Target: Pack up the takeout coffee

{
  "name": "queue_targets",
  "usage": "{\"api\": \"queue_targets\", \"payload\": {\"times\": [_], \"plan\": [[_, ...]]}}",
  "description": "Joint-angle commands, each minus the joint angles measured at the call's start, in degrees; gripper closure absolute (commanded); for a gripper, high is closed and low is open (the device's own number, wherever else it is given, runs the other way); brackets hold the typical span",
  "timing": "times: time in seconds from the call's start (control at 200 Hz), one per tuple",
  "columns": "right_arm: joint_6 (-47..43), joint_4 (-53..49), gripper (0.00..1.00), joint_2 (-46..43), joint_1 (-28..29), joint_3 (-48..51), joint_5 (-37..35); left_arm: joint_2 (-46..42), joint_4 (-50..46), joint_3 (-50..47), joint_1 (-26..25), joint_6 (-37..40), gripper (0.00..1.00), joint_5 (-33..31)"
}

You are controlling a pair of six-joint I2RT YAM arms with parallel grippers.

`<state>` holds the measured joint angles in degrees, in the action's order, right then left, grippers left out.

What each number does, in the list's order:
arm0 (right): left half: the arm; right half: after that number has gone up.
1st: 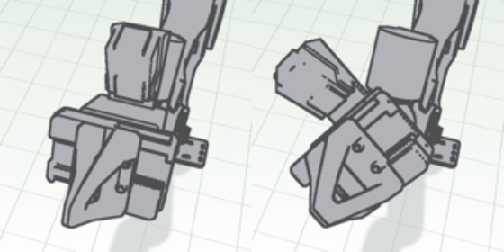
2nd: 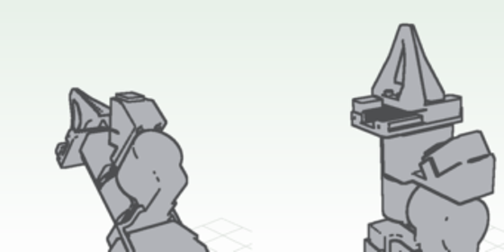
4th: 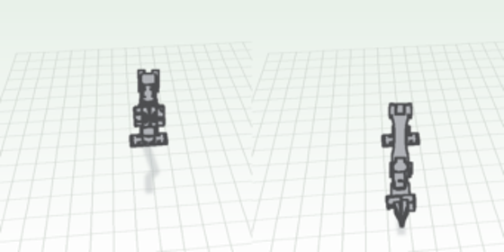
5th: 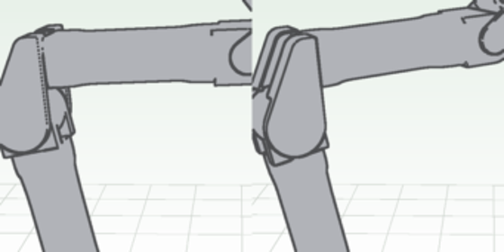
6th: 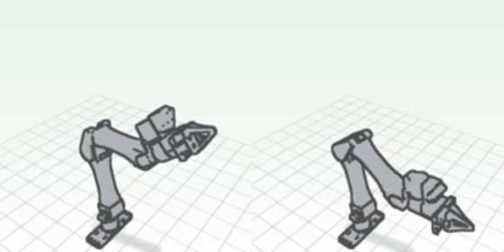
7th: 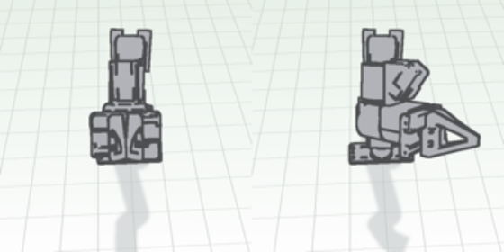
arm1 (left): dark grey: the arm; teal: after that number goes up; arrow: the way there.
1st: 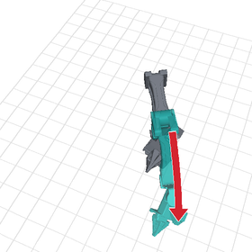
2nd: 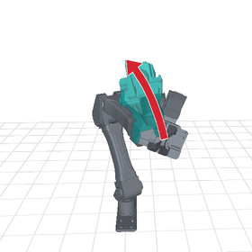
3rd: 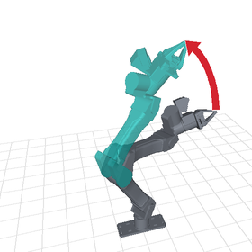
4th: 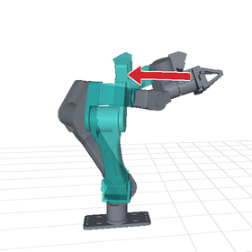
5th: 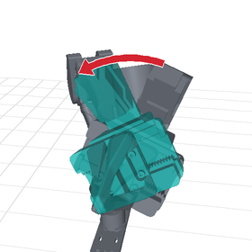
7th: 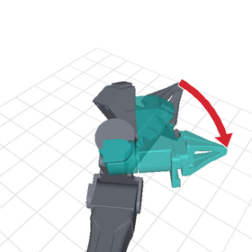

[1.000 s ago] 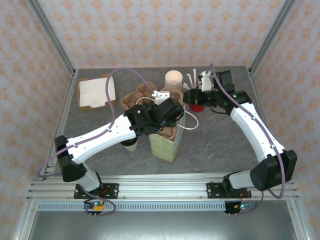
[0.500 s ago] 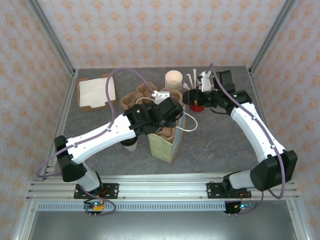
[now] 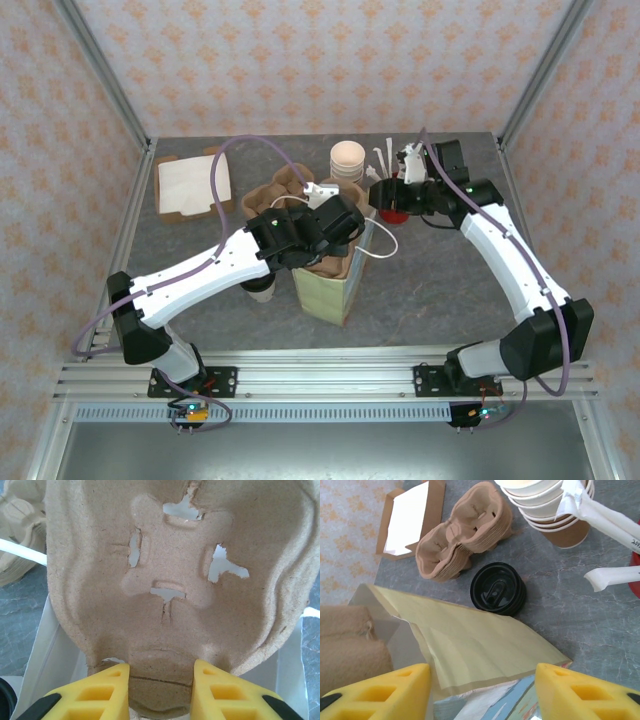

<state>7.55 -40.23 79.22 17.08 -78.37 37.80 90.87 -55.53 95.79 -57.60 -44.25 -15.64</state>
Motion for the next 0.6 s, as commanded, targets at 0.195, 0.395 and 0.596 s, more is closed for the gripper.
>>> {"api": "queue_targets", "payload": {"times": [0.195, 0.395, 0.596], "plan": [[5.9, 4.6, 0.45, 0.6, -0.1, -0.1, -3.2, 1.8, -5.9, 3.3, 0.9, 3.2, 0.71, 4.4], [6.6, 6.1, 0.45, -1.4, -0.1, 1.2, -3.2, 3.1, -5.7, 3.6, 2.5, 3.2, 0.71, 6.2], [6.6, 6.3, 0.45, -3.6, -0.1, 2.7, -3.4, 4.5, -6.5, 4.8, 3.0, 2.5, 0.71, 7.4]]}}
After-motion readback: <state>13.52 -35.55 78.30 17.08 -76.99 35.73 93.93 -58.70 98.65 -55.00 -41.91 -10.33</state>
